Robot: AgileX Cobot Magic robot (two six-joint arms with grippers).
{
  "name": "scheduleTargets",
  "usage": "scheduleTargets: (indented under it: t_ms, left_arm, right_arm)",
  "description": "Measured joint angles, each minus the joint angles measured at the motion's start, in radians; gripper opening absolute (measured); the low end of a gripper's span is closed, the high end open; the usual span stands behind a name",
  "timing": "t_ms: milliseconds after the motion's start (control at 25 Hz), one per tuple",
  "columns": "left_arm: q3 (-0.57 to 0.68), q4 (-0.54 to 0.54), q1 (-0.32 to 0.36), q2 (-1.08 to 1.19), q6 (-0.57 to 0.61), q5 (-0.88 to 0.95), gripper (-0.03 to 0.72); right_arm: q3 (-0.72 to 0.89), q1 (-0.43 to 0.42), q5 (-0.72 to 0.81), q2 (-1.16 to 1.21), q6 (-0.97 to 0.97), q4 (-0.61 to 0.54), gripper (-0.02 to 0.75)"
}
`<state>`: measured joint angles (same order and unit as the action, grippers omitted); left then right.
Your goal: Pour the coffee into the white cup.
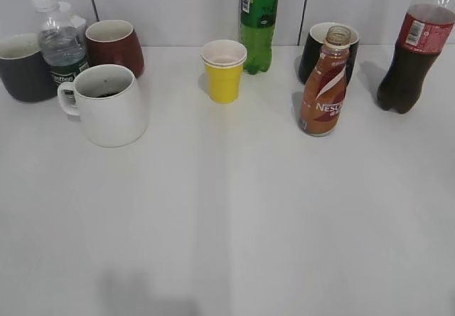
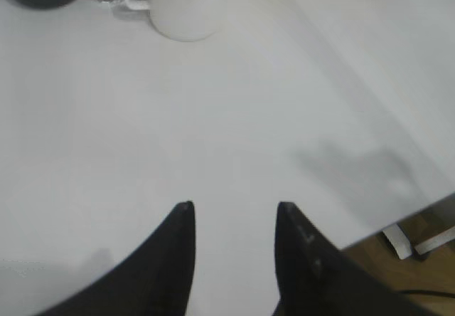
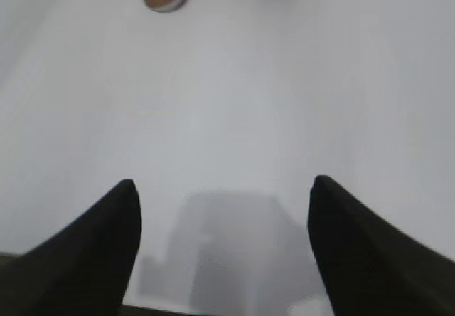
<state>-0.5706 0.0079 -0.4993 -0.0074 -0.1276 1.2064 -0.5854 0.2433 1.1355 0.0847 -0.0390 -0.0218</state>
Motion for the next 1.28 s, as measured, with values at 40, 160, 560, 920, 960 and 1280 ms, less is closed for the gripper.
scheduleTargets:
  t_ms: [40, 160, 560, 920, 960, 1280]
  left_arm:
    - [0.003, 0.000, 0.000, 0.000, 0.011, -0.011, 0.293]
    - [0.017, 0.003, 0.000, 0.000, 0.027, -0.065, 0.293]
    - [0.050, 0.008, 0.000, 0.000, 0.033, -0.138, 0.293]
    - [0.050, 0.008, 0.000, 0.000, 0.034, -0.138, 0.265]
    - [0.050, 0.008, 0.001, 0.000, 0.034, -0.138, 0.260]
    - [0.050, 0.008, 0.179, 0.000, 0.034, -0.138, 0.239]
  right_arm:
    - [0.019, 0.000, 0.002, -0.020, -0.013, 0.022, 0.571]
    - [0.052, 0.000, -0.007, -0.062, -0.033, 0.040, 0.571]
    - [0.084, 0.000, -0.077, -0.093, -0.046, 0.042, 0.571]
    - [0.084, 0.000, -0.081, -0.093, -0.046, 0.039, 0.571]
    - [0.084, 0.000, -0.082, -0.093, -0.046, 0.039, 0.571]
    - [0.084, -0.001, -0.082, -0.093, -0.047, 0.039, 0.571]
